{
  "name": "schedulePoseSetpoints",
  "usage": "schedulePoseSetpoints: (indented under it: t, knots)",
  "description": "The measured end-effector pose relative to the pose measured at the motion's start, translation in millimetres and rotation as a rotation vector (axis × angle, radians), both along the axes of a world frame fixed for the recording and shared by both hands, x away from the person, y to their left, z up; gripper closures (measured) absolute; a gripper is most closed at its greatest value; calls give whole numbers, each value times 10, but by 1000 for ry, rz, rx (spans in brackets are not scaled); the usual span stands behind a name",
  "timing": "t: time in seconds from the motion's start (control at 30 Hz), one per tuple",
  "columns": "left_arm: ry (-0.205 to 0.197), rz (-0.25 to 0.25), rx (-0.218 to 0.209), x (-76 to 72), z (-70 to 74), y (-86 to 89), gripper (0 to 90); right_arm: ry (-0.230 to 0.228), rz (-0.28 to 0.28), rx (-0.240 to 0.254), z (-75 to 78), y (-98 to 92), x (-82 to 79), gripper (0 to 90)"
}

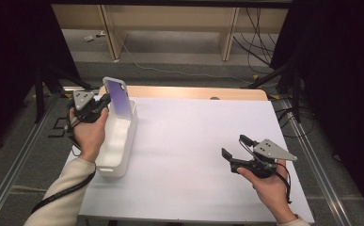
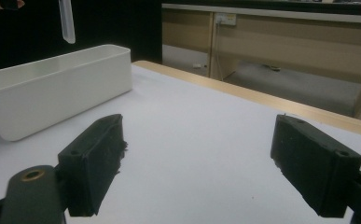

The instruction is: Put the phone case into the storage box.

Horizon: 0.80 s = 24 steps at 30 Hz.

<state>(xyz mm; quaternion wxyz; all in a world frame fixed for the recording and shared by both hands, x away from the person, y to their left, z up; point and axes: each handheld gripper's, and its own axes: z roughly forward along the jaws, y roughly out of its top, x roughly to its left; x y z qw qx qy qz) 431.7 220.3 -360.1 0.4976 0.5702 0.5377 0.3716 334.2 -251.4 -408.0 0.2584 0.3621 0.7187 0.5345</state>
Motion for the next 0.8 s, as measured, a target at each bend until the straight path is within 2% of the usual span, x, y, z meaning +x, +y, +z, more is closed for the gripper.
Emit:
schedulePoseSetpoints:
  t: [0.03,0.07,0.1,0.43,0.67,0.8]
  knots:
    - [0,4,-1,1,1,8,886,-27,7,40,-25,25,23,184]
    - [-1,5,-4,4,1,16,886,-28,8,42,-26,26,23,184]
    - [-2,7,-4,7,2,24,886,-21,6,29,-19,16,14,185]
    - [-6,28,-3,23,15,88,886,-14,-4,18,-17,-2,4,185]
    - [-8,44,-1,38,22,138,886,-13,-1,24,-27,-11,4,185]
    - [-10,55,-1,47,28,163,886,-21,-2,44,-37,-3,7,184]
